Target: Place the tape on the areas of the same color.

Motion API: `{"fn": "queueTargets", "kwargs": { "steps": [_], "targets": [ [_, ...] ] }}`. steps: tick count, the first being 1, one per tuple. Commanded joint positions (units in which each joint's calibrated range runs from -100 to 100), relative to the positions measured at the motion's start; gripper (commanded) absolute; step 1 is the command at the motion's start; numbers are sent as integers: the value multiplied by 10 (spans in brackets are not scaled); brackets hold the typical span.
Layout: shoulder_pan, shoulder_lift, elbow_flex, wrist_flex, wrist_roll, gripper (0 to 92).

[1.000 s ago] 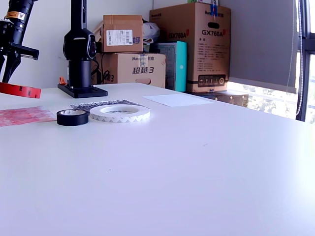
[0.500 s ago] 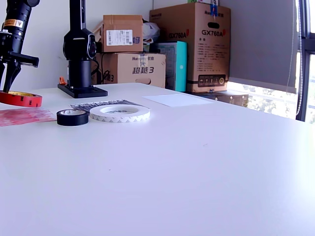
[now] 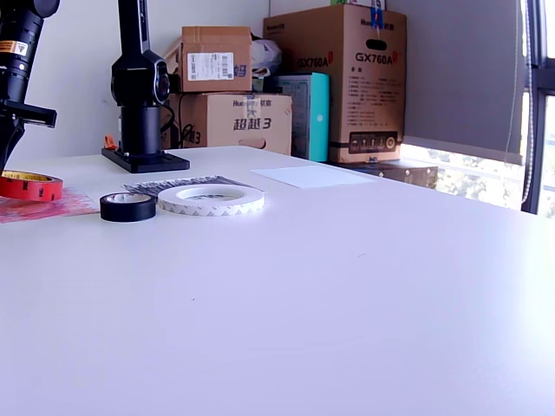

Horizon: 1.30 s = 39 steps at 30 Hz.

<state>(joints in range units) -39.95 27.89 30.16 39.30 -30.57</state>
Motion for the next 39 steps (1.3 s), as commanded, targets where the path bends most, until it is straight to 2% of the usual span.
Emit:
{"fn": "queueTargets", "kwargs": {
  "steps": [1,39],
  "targets": [
    [1,-6,9,0,-4,1],
    [18,-14,46,0,-17,5]
  ]
}}
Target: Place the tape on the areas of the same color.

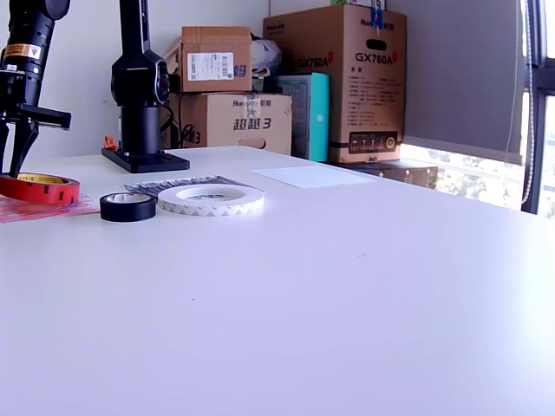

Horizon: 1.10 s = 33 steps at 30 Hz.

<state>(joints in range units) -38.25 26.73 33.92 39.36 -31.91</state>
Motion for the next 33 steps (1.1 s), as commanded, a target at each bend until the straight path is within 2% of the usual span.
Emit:
{"fn": "queueTargets", "kwargs": {
  "steps": [1,18,20,27,33],
  "targets": [
    [1,-3,8,0,-3,3],
    [1,4,-2,-1,-7,12],
    [1,4,-2,-1,-7,54],
    [1,4,-2,-1,-7,293],
    [1,4,-1,-1,-14,385]
  ]
}}
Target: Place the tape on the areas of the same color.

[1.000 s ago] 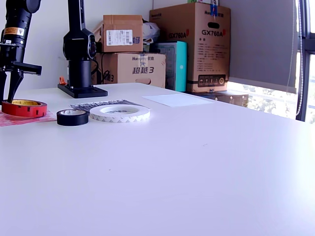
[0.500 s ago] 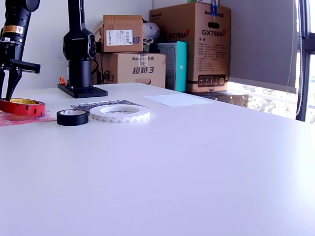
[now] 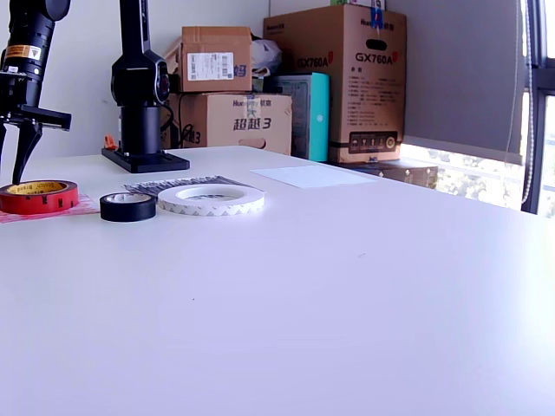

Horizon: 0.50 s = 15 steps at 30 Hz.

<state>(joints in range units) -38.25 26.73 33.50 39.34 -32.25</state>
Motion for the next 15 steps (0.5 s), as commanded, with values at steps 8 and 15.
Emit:
{"fn": "queueTargets", "kwargs": {
  "steps": [8,15],
  "targets": [
    [1,-2,3,-1,-21,430],
    [1,-43,-26,7,-18,429]
  ]
}}
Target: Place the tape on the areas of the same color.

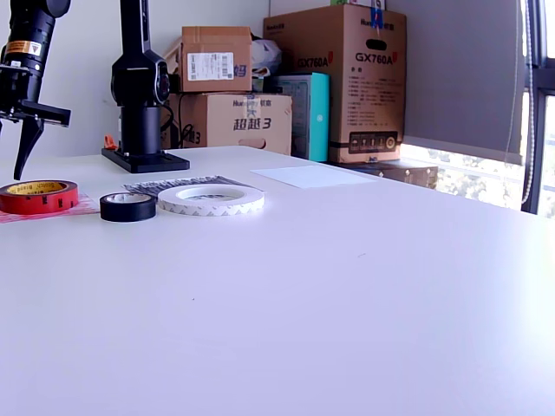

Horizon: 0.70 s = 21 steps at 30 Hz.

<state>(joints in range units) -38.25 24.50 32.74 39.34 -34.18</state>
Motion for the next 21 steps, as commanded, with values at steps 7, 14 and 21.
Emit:
{"fn": "queueTargets", "kwargs": {
  "steps": [7,14,21],
  "targets": [
    [40,-67,-61,8,98,429],
    [129,-74,-104,68,188,429],
    [196,-65,-142,139,259,429]
  ]
}}
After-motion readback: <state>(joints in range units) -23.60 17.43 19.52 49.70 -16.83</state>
